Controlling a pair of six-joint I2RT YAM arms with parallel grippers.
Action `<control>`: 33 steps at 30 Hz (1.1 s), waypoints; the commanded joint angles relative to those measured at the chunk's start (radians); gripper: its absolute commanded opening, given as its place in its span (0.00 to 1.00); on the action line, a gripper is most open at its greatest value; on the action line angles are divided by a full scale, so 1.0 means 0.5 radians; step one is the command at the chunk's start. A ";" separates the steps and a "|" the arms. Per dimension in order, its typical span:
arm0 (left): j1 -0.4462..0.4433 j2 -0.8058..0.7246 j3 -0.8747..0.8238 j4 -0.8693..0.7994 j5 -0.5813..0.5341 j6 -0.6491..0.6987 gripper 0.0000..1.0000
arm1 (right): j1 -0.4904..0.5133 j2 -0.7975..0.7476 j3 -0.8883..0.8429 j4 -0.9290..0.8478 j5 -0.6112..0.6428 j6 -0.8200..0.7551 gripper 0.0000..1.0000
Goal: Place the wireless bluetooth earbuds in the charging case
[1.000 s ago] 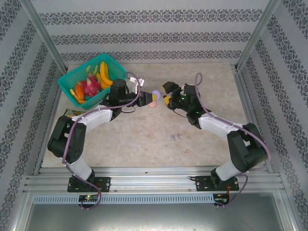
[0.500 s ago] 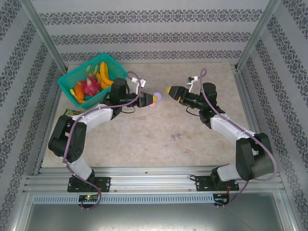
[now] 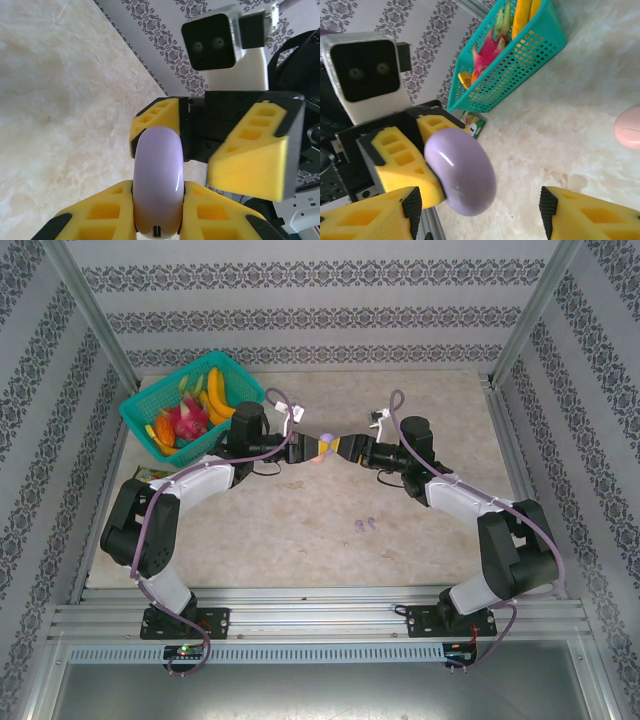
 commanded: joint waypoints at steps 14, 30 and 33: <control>0.005 -0.079 0.030 0.045 0.095 0.009 0.06 | -0.082 0.206 0.010 0.148 0.130 0.064 0.56; 0.000 -0.059 0.041 0.078 0.105 -0.012 0.05 | -0.154 -0.112 -0.196 0.097 0.050 0.033 0.55; -0.002 -0.043 0.048 0.119 0.121 -0.050 0.06 | -0.142 -0.145 -0.202 0.099 0.024 0.020 0.54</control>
